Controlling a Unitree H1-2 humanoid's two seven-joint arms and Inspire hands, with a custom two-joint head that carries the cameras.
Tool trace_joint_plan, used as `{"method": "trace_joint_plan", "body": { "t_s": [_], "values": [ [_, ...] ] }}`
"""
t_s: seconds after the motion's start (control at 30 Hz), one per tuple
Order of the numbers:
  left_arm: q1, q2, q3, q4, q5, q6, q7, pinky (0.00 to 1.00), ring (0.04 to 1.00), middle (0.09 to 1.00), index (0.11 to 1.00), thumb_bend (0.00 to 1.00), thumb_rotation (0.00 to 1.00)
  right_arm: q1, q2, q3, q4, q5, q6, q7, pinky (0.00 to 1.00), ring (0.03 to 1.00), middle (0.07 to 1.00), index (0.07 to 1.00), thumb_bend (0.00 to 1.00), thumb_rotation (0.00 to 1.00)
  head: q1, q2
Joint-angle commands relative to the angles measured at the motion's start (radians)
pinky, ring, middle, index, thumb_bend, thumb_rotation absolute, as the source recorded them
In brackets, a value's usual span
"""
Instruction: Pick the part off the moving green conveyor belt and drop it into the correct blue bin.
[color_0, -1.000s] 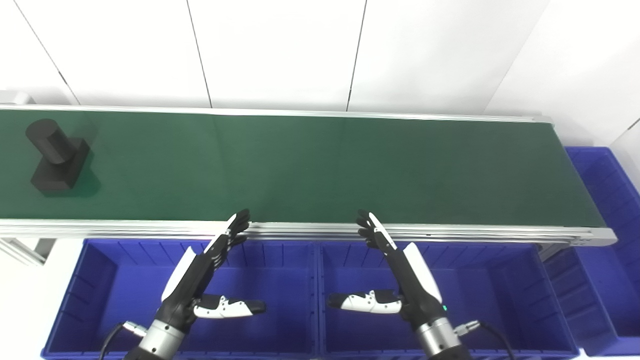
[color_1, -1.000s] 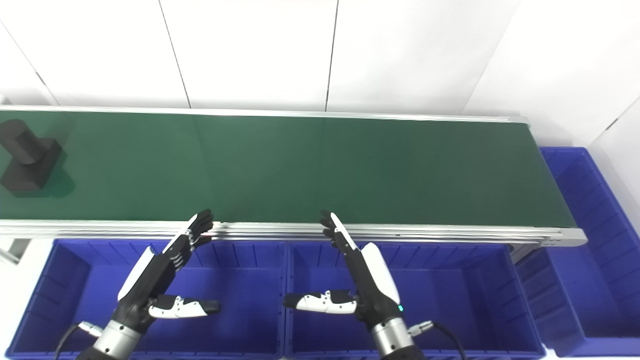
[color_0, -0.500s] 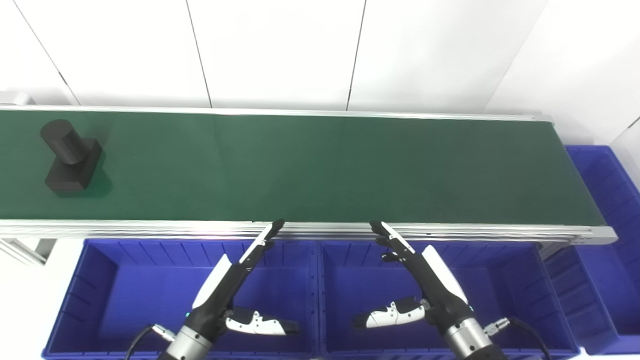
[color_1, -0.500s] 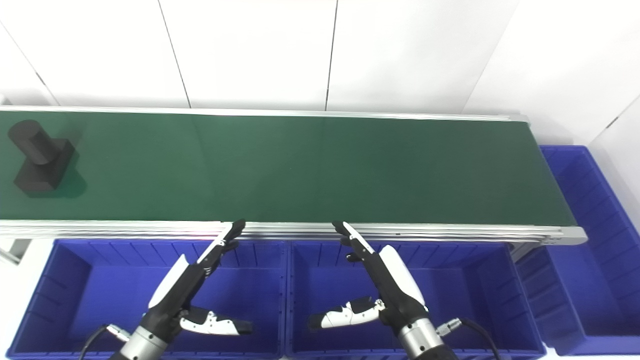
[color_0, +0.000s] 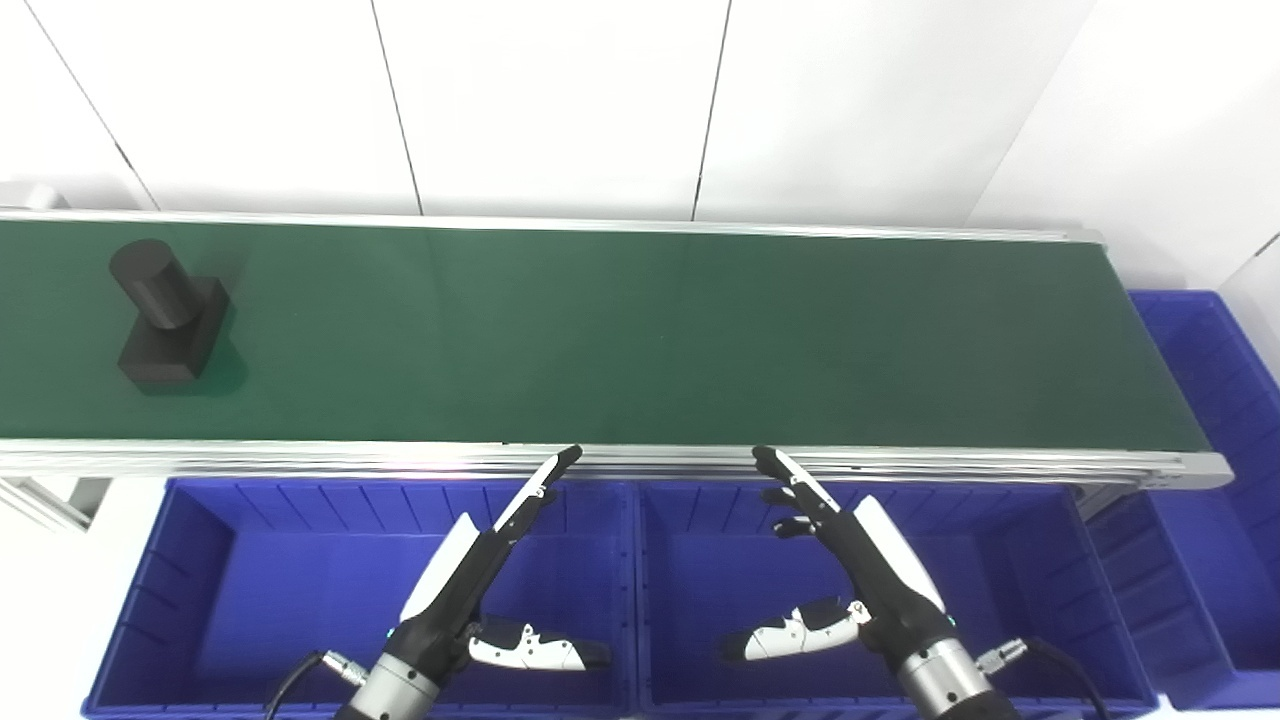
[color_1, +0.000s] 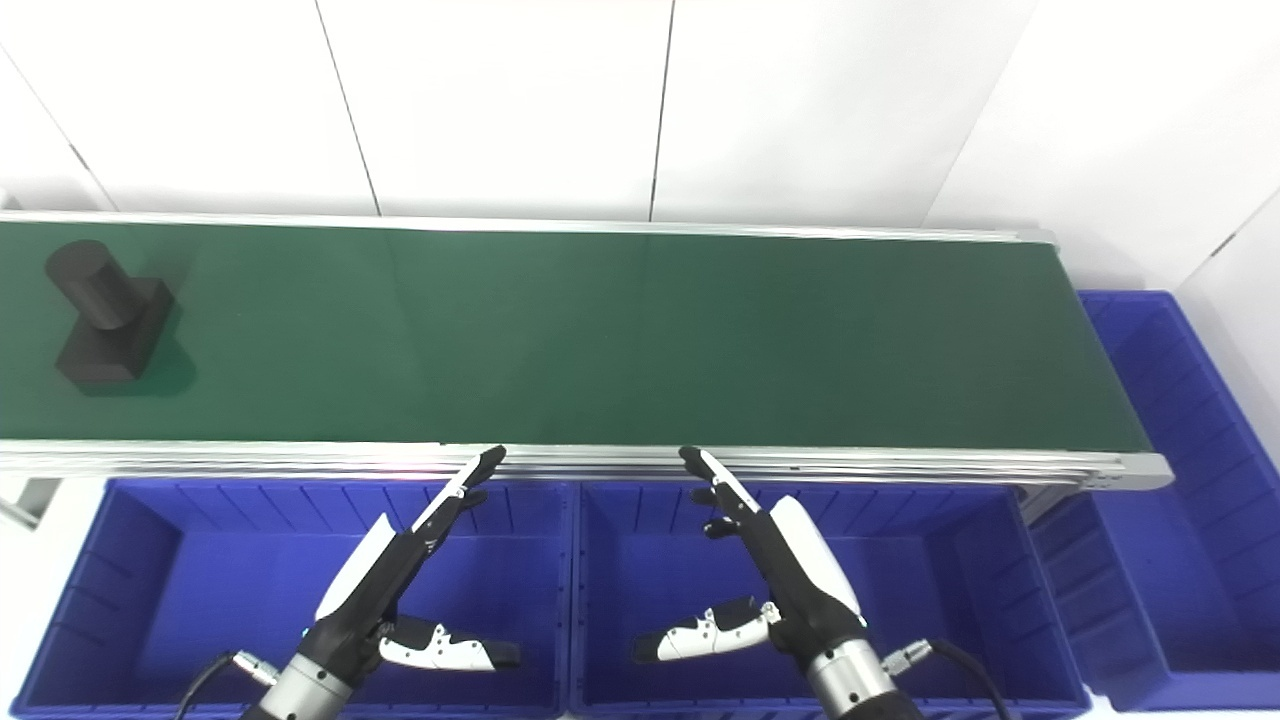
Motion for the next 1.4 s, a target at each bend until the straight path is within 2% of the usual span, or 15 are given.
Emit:
{"method": "trace_joint_plan", "body": {
  "t_s": [0.0,0.17,0.33,0.47,0.63,0.73,1.0,1.13,1.37],
  "values": [
    [-0.016,0.002,0.009,-0.011,-0.02,-0.029,0.019,0.96,1.0,1.0,0.978,0.89,0.38,-0.003,0.004,0.006,-0.01,-0.013,-0.068,-0.027,0.77,0.88,0.929,0.96,0.96,0.18,0.01,-0.002],
    [-0.012,0.002,0.033,-0.012,-0.004,-0.019,0.034,0.94,0.992,1.0,0.978,0.9,0.42,0.003,0.017,0.026,0.014,-0.031,-0.116,-0.07,0.8,0.883,0.923,0.963,0.95,0.22,0.037,-0.009],
    [-0.014,0.005,0.055,-0.007,-0.028,-0.021,0.039,0.94,0.973,0.976,0.962,0.89,0.4,0.007,0.03,0.034,0.039,-0.032,-0.161,-0.105,0.8,0.883,0.926,0.971,0.94,0.22,0.054,-0.019],
    [-0.012,0.006,0.073,-0.011,-0.026,-0.004,0.041,0.87,0.943,0.959,0.951,0.9,0.41,0.006,0.036,0.037,0.053,-0.038,-0.183,-0.122,0.81,0.887,0.931,0.977,0.94,0.24,0.063,-0.025],
    [-0.012,0.016,0.083,-0.022,-0.008,0.018,0.034,0.82,0.908,0.929,0.927,0.92,0.41,0.005,0.043,0.039,0.062,-0.049,-0.188,-0.136,0.81,0.881,0.926,0.974,0.94,0.24,0.063,-0.028],
    [-0.014,0.019,0.089,-0.018,0.009,0.007,0.049,0.8,0.88,0.907,0.906,0.92,0.4,0.004,0.042,0.04,0.067,-0.046,-0.192,-0.138,0.8,0.88,0.927,0.976,0.94,0.24,0.068,-0.028],
    [-0.014,0.023,0.091,-0.026,0.004,0.013,0.047,0.78,0.835,0.859,0.882,0.93,0.36,0.002,0.039,0.037,0.067,-0.045,-0.19,-0.132,0.81,0.884,0.928,0.975,0.94,0.25,0.07,-0.03],
    [-0.021,0.026,0.084,-0.011,-0.02,0.01,0.035,0.8,0.844,0.867,0.883,0.93,0.35,-0.001,0.037,0.037,0.064,-0.053,-0.174,-0.126,0.81,0.884,0.928,0.974,0.94,0.25,0.07,-0.03],
    [-0.027,0.018,0.084,0.016,-0.028,-0.026,0.054,0.78,0.851,0.883,0.892,0.93,0.35,-0.003,0.035,0.036,0.07,-0.054,-0.18,-0.125,0.8,0.879,0.924,0.97,0.94,0.24,0.072,-0.039]
  ]
}}
